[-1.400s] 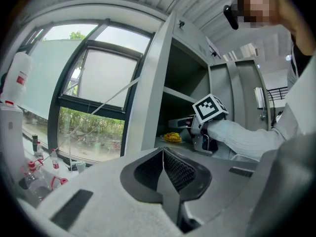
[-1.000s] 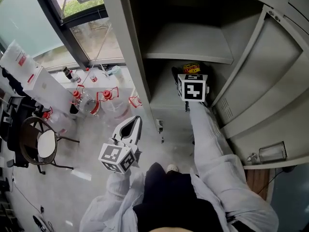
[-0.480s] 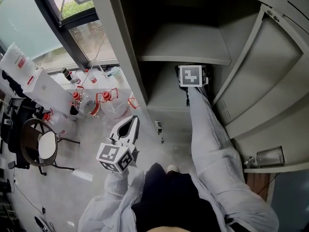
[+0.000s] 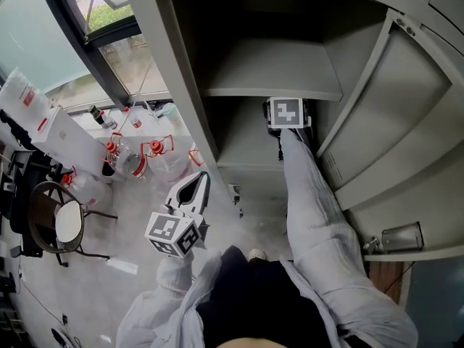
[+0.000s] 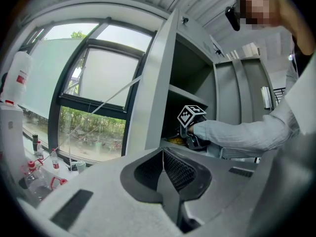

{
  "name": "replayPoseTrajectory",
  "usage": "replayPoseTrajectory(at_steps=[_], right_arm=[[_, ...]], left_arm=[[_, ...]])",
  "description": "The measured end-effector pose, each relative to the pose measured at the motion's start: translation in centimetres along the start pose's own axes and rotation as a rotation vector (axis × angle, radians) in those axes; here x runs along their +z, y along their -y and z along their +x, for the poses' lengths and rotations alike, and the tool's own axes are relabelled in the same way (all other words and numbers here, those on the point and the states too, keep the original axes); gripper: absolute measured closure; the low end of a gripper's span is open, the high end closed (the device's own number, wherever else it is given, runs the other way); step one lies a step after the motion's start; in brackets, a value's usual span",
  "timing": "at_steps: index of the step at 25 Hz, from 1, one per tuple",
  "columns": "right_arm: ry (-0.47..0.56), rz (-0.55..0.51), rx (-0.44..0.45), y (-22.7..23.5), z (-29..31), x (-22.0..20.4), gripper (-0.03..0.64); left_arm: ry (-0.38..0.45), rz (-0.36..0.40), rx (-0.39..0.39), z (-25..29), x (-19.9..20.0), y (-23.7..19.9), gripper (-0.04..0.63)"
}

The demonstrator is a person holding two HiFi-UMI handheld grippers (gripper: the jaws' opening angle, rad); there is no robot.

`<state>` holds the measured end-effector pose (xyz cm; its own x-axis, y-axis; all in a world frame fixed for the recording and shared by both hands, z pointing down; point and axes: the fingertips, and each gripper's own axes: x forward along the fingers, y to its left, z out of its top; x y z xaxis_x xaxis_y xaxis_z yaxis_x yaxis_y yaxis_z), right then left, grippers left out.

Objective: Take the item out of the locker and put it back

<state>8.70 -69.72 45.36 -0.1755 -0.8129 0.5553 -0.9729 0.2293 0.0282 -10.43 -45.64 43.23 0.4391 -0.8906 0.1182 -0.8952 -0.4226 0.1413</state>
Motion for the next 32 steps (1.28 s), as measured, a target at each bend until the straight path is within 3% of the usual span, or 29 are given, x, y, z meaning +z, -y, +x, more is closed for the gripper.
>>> replayPoseTrajectory(at_steps=[5,14,23,32], right_arm=[[0.001,-0.016,0.007,-0.3,-0.3,-0.1,0.277],[0.011,-0.025,0.034,-1.1,-1.1,-0.4,0.308],[0.156,-0.102,0.027,-3.0,-3.8,1.1,0.319],[0.274,-0.157,0.046,-5.2,-10.6,2.5,0.322]], left_arm=[[0.004,-0.009,-0.001,-0.1,-0.1,-0.2,0.584],[0.017,-0.01,-0.01,-0.5,0.2,0.2,0.584],[0.024,0.014,-0.053,-1.1,1.0,0.3,0.584],[0.004,0.015,-0.121,-2.8,2.0,0.7,0.584]])
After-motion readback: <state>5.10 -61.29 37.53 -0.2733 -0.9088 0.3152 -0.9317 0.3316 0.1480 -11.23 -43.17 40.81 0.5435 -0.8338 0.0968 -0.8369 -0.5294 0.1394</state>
